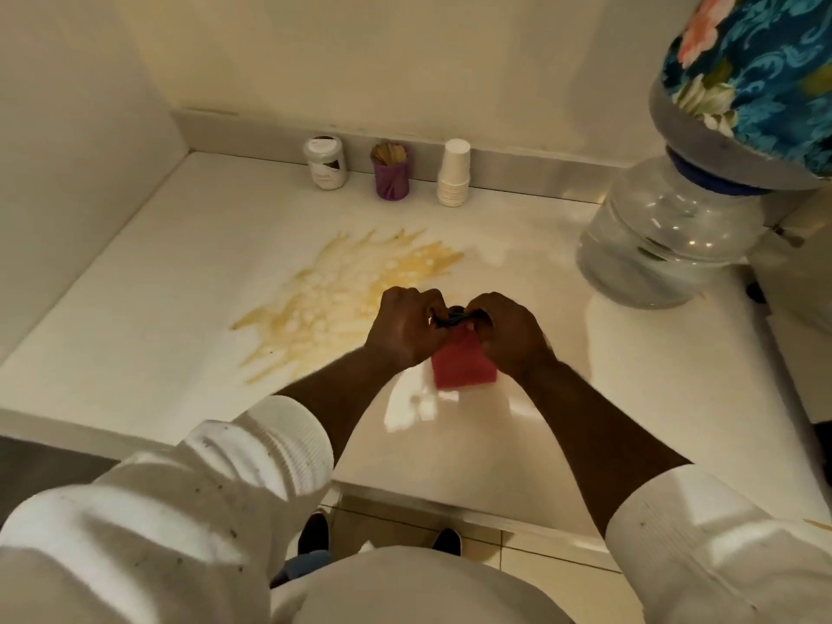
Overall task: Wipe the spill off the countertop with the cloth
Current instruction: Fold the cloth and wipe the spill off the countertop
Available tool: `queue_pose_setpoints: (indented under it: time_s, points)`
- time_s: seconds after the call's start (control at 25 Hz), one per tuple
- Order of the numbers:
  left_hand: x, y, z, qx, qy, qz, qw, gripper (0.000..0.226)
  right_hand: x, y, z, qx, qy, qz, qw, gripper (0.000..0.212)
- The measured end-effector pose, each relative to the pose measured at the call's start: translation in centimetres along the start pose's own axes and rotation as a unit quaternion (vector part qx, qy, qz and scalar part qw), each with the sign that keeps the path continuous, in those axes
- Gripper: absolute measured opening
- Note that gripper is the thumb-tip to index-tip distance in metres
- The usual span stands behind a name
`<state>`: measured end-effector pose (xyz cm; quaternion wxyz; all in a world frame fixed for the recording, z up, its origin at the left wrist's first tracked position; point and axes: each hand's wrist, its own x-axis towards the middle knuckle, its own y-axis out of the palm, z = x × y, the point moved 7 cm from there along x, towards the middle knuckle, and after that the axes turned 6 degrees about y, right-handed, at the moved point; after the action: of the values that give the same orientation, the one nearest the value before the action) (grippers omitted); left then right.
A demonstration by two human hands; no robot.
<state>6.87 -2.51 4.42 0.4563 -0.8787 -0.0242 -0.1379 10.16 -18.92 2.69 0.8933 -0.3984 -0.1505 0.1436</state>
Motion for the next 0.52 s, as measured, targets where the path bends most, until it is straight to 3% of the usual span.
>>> queue_pose_setpoints:
  time_s: [0.2,0.52]
  points:
    - [-2.0,-8.0,6.0,-0.010,-0.019,-0.011,1.000,0.030,2.8,5.5,8.1,0.018,-0.059,0.012,0.998,0.022]
    - [-6.9,-18.1,18.7,-0.061,0.014,0.005,0.998,0.026,5.2,16.1,21.5,0.006,-0.073,0.022,0.997,0.020]
